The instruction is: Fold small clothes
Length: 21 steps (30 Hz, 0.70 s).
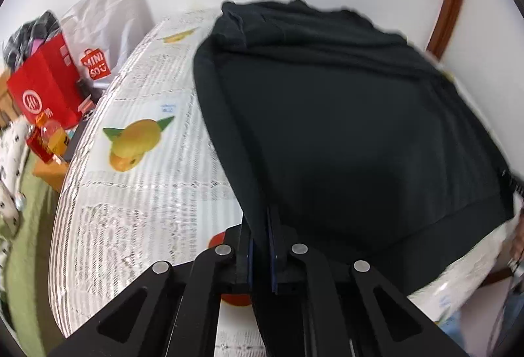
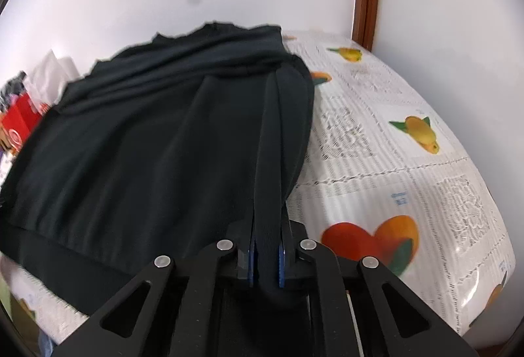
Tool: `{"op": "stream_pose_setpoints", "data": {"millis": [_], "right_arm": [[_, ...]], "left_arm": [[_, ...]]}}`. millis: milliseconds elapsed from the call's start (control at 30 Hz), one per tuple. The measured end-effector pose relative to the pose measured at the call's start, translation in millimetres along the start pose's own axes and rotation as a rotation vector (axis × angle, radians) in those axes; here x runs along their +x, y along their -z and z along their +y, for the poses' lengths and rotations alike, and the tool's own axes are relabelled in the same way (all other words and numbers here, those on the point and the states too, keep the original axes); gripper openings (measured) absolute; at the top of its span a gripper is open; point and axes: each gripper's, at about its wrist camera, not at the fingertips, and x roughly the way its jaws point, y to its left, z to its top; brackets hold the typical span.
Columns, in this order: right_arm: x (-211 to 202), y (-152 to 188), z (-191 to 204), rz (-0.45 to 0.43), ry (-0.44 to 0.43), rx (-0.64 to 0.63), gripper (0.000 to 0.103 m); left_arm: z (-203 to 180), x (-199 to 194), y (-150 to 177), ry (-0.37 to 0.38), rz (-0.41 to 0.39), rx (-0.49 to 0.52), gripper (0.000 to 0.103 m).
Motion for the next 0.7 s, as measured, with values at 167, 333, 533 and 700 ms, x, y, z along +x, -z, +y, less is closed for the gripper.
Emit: {"op": "stream_pose_setpoints", "data": {"millis": [167, 333, 533, 700], "right_arm": [[-51.3, -3.1, -19.8, -0.098, -0.105, 0.049, 0.008], [-96.0, -17.8, -24.4, -0.219, -0.15, 0.035, 0.007], [-109.9, -43.8, -23.4, -0.309, -0.166, 0.029, 0.007], [-95.8, -76.5, -20.5, -0.324, -0.147, 0.05, 0.007]], "left_arm": [[24.4, -53.2, -2.6, 0.136, -0.138, -0.066, 0.006], [36.9, -91.6, -11.0, 0.216, -0.26, -0.099, 0.006], [33.6, -106.6, -32.6, 0.186, -0.374, -0.063, 0.006], [25.4, -92.8, -65.6, 0.128, -0.39, -0.042, 0.006]]}}
